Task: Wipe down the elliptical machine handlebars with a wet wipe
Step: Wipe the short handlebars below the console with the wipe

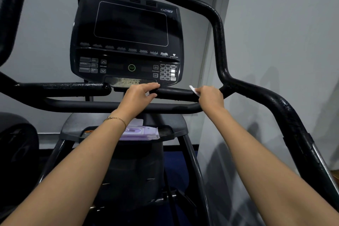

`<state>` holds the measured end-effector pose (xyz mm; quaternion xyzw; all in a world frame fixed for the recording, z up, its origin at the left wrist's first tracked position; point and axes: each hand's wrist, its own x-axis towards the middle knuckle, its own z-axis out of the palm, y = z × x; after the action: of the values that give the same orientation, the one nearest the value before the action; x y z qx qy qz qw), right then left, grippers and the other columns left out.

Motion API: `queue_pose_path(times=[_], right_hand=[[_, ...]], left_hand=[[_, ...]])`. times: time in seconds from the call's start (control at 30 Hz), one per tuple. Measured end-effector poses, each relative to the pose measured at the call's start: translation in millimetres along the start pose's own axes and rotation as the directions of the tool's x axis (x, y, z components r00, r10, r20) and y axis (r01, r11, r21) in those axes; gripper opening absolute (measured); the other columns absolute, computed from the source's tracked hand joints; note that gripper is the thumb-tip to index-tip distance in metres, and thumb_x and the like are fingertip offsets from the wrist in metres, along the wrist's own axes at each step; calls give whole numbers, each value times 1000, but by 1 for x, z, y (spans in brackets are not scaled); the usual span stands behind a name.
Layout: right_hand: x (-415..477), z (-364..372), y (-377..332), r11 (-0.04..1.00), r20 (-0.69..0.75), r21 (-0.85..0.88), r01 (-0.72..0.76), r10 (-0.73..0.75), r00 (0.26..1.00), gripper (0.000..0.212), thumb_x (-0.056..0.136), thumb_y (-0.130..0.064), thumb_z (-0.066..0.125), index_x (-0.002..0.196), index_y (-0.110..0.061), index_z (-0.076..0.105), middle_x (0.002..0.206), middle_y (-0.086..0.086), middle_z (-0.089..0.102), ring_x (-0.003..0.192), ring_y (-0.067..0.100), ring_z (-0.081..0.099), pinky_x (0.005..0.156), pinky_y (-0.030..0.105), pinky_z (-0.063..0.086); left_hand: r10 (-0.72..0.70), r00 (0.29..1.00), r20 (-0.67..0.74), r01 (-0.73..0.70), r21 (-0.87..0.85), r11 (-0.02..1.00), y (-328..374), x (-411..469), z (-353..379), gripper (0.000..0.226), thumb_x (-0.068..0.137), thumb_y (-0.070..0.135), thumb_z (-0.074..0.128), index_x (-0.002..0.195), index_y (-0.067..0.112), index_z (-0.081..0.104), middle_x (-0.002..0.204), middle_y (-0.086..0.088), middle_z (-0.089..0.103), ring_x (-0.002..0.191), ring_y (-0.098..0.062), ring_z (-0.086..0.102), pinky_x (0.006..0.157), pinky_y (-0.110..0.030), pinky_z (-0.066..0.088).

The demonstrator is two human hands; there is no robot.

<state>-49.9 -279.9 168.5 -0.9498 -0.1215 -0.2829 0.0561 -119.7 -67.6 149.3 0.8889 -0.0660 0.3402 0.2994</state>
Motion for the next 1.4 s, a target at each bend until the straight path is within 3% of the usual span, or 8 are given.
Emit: queue_pose_path(times=[0.23,0.47,0.63,0.77,0.97,1.17,1.33,1.4], right_hand=[[-17,11,-18,976,-139,71,204,-193,971,51,88,7,39,131,-17,49,119,9,64,101,32,61,79,33,46],[-6,6,-29,988,-115,66,142,-134,984,51,88,5,37,128,-22,53,100,13,67,90,32,62,69,32,42],[-20,17,-42,926,-251,163,342,-296,922,56,87,5,39,136,-22,45,134,2,55,123,21,52,95,35,46],[-6,7,-58,971,-149,60,232,-222,964,49,90,-2,39,131,-25,49,112,8,66,100,31,60,77,33,44],[-21,13,-79,927,-246,98,362,-330,912,49,92,-4,37,139,-19,41,131,2,57,119,20,54,89,33,45],[-9,3,-93,956,-144,20,294,-288,947,41,93,-6,36,131,-17,49,116,6,64,103,28,60,79,34,45],[-30,14,-89,916,-356,21,401,-368,859,47,81,-5,29,115,-7,62,108,8,70,97,24,68,68,31,55],[-25,4,-92,925,-282,18,380,-360,889,43,85,-2,36,123,-9,56,115,7,66,103,26,64,74,32,51]], left_hand=[[-1,992,126,3,-17,1000,-3,10,-14,38,86,12,65,123,18,62,125,2,63,117,-13,57,105,-26,41],[-3,989,149,12,-58,998,-6,16,-17,37,85,10,66,121,18,64,122,3,65,117,-10,57,104,-24,41],[-69,994,84,80,-140,987,-12,13,-7,37,84,11,68,120,18,65,109,-2,68,108,-20,61,101,-30,45],[-103,994,42,109,-180,978,-12,11,-2,38,82,10,69,119,16,65,94,-3,66,104,-28,63,99,-40,48],[-163,986,34,167,-262,950,-10,10,-6,39,80,11,72,117,4,65,111,-9,69,102,-13,64,97,-26,47],[-197,980,16,189,-356,915,-15,4,-2,36,80,9,72,114,0,66,107,-12,70,97,-17,66,89,-23,50],[-195,980,31,191,-406,894,-17,6,-2,38,78,9,74,114,0,65,105,-9,70,93,-13,66,89,-25,51],[-203,978,54,206,-427,880,-18,7,-2,37,79,7,73,114,0,66,102,-9,70,87,-10,64,85,-21,49]])
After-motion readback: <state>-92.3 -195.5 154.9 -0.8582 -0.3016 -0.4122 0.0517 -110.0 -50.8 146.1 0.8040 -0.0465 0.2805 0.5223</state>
